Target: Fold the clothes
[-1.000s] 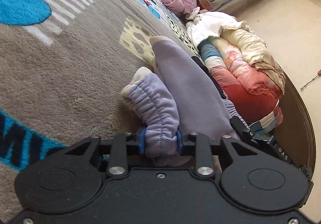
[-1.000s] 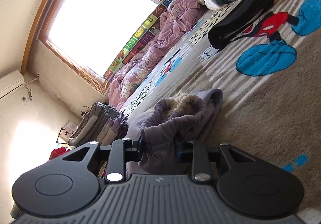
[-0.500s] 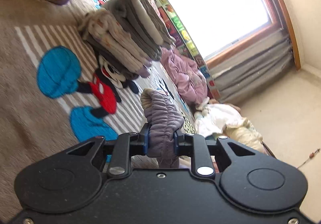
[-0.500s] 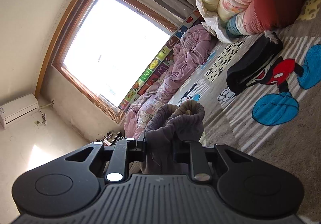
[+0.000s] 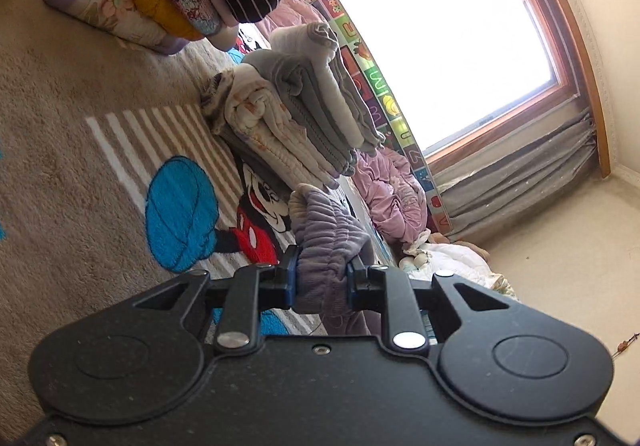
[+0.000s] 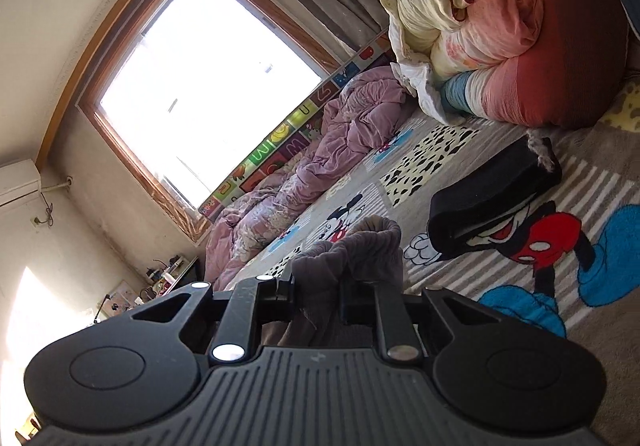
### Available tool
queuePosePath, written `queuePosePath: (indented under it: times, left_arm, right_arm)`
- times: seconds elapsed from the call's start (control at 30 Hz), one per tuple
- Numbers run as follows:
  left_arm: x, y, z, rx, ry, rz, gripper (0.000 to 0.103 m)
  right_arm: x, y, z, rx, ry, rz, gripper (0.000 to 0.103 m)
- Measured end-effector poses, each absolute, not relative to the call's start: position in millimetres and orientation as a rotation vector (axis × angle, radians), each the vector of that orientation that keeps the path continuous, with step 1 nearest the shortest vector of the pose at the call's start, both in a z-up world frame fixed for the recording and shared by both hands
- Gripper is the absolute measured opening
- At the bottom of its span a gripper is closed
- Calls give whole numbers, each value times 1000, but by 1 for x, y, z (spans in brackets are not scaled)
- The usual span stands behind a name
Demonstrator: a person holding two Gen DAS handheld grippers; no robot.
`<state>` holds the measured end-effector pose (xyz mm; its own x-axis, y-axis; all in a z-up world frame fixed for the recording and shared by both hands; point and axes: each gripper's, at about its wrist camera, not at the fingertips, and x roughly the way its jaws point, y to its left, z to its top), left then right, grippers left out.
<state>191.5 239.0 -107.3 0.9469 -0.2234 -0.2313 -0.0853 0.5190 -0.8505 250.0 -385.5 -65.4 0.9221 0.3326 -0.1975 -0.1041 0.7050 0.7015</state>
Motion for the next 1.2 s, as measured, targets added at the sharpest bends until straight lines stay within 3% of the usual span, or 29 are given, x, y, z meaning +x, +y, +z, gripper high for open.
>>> queuePosePath:
  times: [0.23, 0.5, 0.57, 0.63, 0.73, 0.87, 0.9, 0.93, 1.0, 1.2]
  left_arm:
    - [221, 179, -112, -993, 456, -257, 20]
    - [234, 84, -121, -876, 654, -446, 22]
    - [238, 66, -126, -784, 726, -435, 27]
    - [240, 55, -133, -697, 777, -376, 46]
    - [244, 52, -143, -717, 797, -374, 53]
    - [251, 39, -156, -779, 793, -456, 53]
    - [251, 32, -157, -766, 788, -465, 53]
    - [251, 24, -158, -746, 781, -474, 42]
    - [249, 12, -158, -713, 774, -468, 12]
    - [239, 47, -127, -809, 601, -448, 8]
  right_arm:
    - [272, -435, -73, 770, 319, 133, 19]
    - [236, -525, -107, 854, 276, -88, 19]
    - [228, -541, -125, 881, 293, -151, 19]
    - [224, -550, -141, 888, 320, -202, 19]
    - [221, -553, -158, 894, 355, -235, 19]
    - [220, -552, -171, 891, 389, -250, 19]
    - [220, -550, -172, 888, 394, -248, 19]
    - [220, -549, -172, 886, 399, -247, 19]
    - [220, -546, -172, 881, 410, -244, 19]
    - [223, -514, -138, 851, 390, -136, 19]
